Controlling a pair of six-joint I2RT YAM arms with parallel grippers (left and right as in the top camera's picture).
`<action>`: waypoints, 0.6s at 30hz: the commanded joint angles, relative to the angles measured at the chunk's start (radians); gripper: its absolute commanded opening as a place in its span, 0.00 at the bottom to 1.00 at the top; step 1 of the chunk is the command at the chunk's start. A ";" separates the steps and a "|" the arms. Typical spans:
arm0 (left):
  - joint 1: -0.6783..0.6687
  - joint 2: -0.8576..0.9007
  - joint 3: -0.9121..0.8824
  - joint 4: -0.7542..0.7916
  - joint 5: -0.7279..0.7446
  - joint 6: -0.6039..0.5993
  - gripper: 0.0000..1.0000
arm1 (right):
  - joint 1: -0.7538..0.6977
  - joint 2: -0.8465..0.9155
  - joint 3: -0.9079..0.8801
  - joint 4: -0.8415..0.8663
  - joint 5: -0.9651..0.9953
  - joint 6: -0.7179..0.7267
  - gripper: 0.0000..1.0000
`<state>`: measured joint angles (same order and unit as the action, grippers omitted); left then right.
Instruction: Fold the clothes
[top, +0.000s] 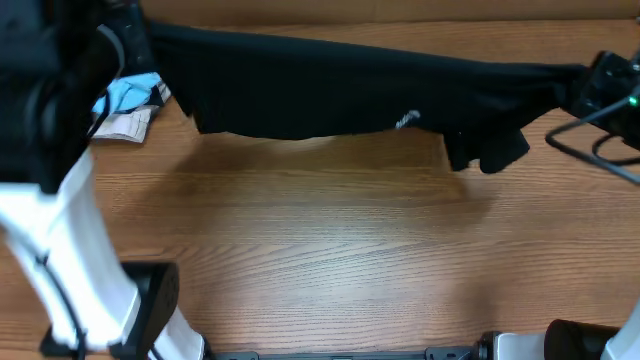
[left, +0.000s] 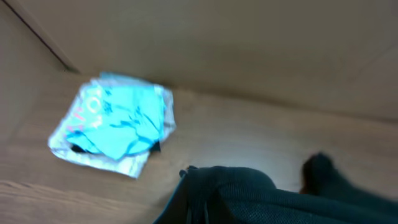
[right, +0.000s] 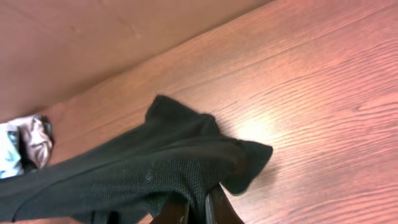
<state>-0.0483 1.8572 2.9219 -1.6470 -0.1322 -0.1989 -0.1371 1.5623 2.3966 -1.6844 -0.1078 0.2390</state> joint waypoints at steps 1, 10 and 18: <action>0.016 -0.087 0.021 0.014 -0.105 0.027 0.04 | -0.016 -0.034 0.112 -0.009 0.024 -0.012 0.04; 0.016 -0.156 0.018 0.051 -0.140 0.027 0.04 | -0.016 -0.154 0.138 0.000 0.044 -0.035 0.04; 0.016 0.005 0.017 0.121 -0.141 0.027 0.04 | -0.016 0.009 0.136 0.052 0.062 -0.079 0.04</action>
<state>-0.0479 1.7790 2.9395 -1.5551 -0.2085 -0.1844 -0.1371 1.4662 2.5366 -1.6669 -0.1066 0.1875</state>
